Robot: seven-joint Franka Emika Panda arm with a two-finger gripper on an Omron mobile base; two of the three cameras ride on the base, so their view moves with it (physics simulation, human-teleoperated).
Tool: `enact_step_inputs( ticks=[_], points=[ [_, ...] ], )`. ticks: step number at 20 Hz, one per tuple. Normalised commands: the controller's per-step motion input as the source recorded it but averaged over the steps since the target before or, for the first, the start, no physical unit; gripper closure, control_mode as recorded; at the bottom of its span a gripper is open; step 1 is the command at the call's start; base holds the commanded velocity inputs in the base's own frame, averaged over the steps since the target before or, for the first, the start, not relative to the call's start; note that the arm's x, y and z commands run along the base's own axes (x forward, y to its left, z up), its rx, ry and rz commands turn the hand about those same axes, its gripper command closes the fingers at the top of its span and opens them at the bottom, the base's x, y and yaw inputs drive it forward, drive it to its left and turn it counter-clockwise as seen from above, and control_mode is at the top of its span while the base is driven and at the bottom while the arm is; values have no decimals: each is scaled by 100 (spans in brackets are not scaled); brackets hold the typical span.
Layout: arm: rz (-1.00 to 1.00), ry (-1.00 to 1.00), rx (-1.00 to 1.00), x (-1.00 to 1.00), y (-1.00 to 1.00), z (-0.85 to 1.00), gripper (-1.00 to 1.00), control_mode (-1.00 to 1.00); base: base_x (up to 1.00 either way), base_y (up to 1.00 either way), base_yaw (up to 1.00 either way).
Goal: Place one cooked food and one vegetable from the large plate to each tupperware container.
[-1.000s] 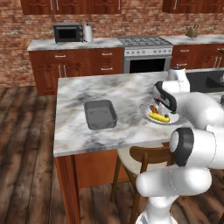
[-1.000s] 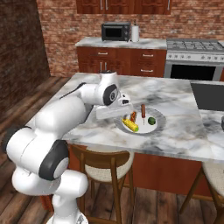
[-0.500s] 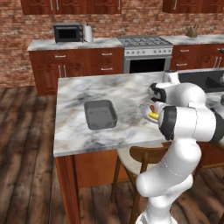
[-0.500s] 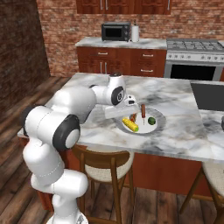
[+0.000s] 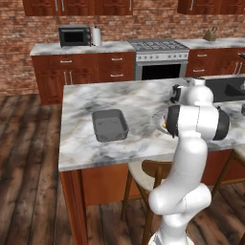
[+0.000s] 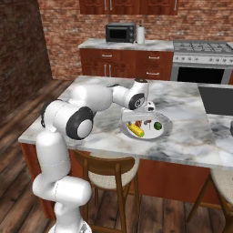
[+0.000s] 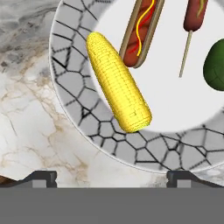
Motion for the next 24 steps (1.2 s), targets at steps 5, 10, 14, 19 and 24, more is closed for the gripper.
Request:
enact_step_inputs(
  ticks=[5,10,14,19,24],
  points=[
    [6,0,0,45,2,-40,-100,-100,0,0,0],
    [7,0,0,44,0,-41,-100,-100,0,0,0],
    [9,0,0,30,0,-48,-100,-100,0,0,0],
    [11,3,0,0,18,-43,-100,-100,0,0,0],
    [7,0,0,0,4,-27,-100,-100,0,0,0]
  ],
)
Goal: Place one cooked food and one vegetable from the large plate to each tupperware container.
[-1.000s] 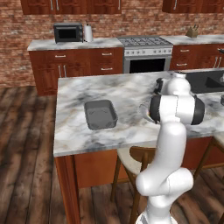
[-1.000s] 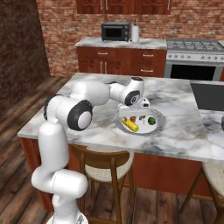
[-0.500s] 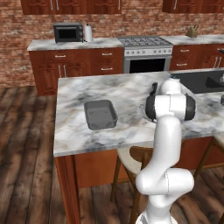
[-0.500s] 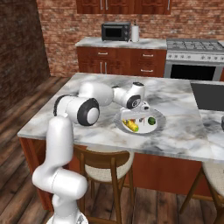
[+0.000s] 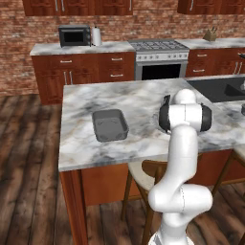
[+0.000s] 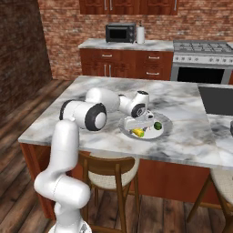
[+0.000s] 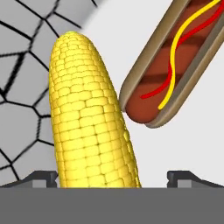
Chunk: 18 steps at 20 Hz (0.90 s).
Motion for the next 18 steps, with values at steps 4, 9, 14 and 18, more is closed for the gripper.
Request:
enact_step_inputs(
  ticks=[4,9,14,18],
  points=[
    [5,0,0,0,0,-14,100,-100,0,0,0],
    [0,0,0,0,0,0,100,-100,0,0,0],
    [-1,-9,-3,-34,21,61,100,-100,0,0,0],
    [-10,-2,-7,-39,96,100,100,-100,0,0,0]
  ],
)
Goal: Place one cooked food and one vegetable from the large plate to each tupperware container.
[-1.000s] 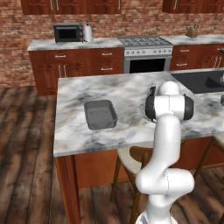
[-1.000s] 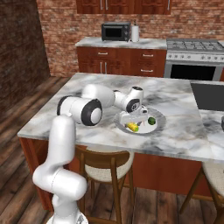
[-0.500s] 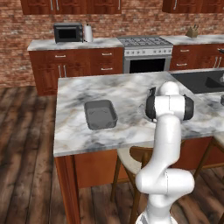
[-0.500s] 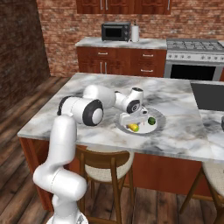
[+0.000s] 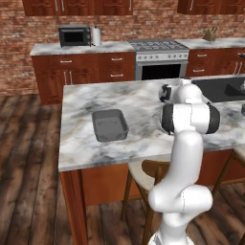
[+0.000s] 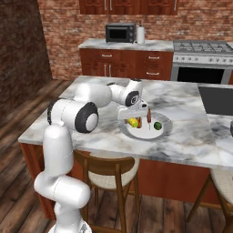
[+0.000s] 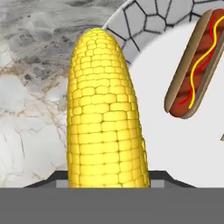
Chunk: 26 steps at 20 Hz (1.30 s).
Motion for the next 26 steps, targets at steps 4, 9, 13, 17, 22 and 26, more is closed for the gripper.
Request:
enact_step_inputs(
  ticks=[4,9,13,17,22,26],
  points=[
    [-21,0,-2,-26,100,100,100,-100,0,0,0],
    [-31,-1,0,-4,100,92,100,-100,0,0,0],
    [-34,7,0,-9,100,58,100,-100,0,0,0],
    [-34,20,2,-58,100,5,100,-100,0,0,0],
    [-23,-4,0,-64,100,-7,100,-100,0,0,0],
    [-18,-13,-2,16,100,0,100,-100,0,0,0]
  ],
)
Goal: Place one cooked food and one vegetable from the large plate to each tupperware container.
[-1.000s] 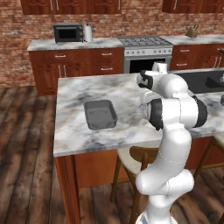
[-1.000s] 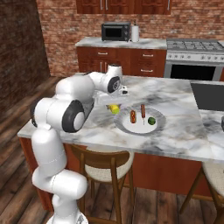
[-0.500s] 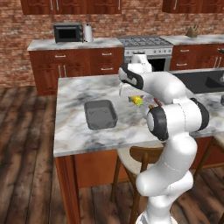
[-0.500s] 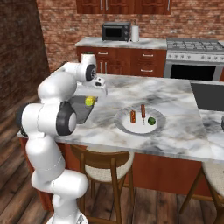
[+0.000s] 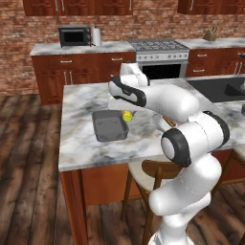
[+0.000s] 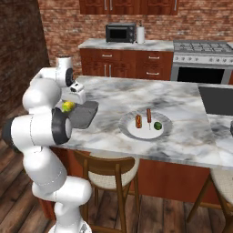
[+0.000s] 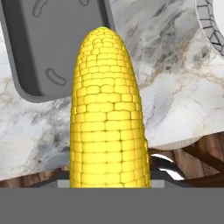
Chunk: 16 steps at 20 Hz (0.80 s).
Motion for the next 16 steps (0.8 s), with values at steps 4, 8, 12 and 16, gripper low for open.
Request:
enact_step_inputs(
  ticks=[4,8,12,16],
  points=[
    [-9,-13,-5,90,69,-15,100,-100,0,0,0],
    [0,-1,-5,84,31,-4,100,-100,0,0,0],
    [1,6,0,81,-1,-29,100,-100,0,0,0],
    [1,18,2,47,-19,-23,100,-100,0,0,0]
  ],
)
